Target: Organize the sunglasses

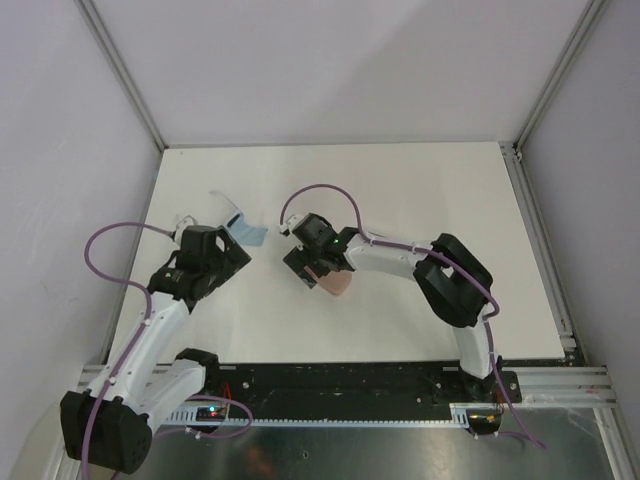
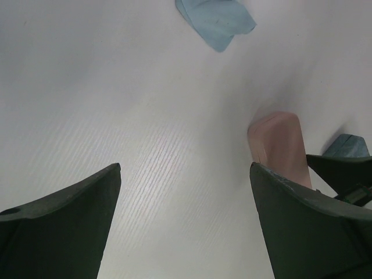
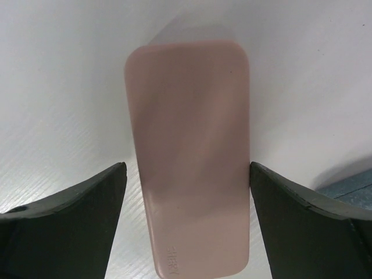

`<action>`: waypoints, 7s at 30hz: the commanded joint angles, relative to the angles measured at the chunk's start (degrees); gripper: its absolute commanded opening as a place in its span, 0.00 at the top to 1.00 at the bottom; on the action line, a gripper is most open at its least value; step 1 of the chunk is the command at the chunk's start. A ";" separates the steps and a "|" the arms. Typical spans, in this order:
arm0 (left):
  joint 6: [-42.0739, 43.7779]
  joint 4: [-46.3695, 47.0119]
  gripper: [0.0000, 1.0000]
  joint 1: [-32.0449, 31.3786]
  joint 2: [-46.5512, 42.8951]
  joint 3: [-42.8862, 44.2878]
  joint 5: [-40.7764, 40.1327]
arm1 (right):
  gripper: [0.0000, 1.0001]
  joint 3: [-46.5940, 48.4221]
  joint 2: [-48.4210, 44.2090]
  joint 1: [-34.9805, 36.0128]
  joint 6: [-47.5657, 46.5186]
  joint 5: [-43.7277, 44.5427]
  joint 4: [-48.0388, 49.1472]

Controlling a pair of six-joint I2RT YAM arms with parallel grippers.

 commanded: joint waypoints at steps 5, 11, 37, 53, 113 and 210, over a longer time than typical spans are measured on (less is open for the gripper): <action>2.78 2.25 0.04 0.88 -1.01 -1.04 0.96 | 0.23 4.42 1.66 -0.12 -0.88 0.64 -3.57; 3.46 2.91 0.04 0.93 -0.77 -1.11 2.50 | 0.44 4.85 1.14 -1.11 0.59 -1.49 -4.05; -7.06 60.71 0.00 -5.73 -3.20 -15.91 43.00 | 0.61 -26.22 -27.18 -23.50 48.00 -53.03 41.83; -14.98 75.39 0.00 -10.99 8.03 -5.60 43.68 | 0.61 -33.27 -31.65 -25.60 74.13 -61.41 70.35; -23.10 94.32 0.62 -13.30 8.57 -0.93 51.58 | 0.61 -38.99 -22.86 -32.13 103.27 -64.05 110.27; -24.07 62.21 0.00 -17.26 14.53 -7.72 32.51 | 0.87 -19.88 -43.52 -1.33 26.07 4.78 -1.54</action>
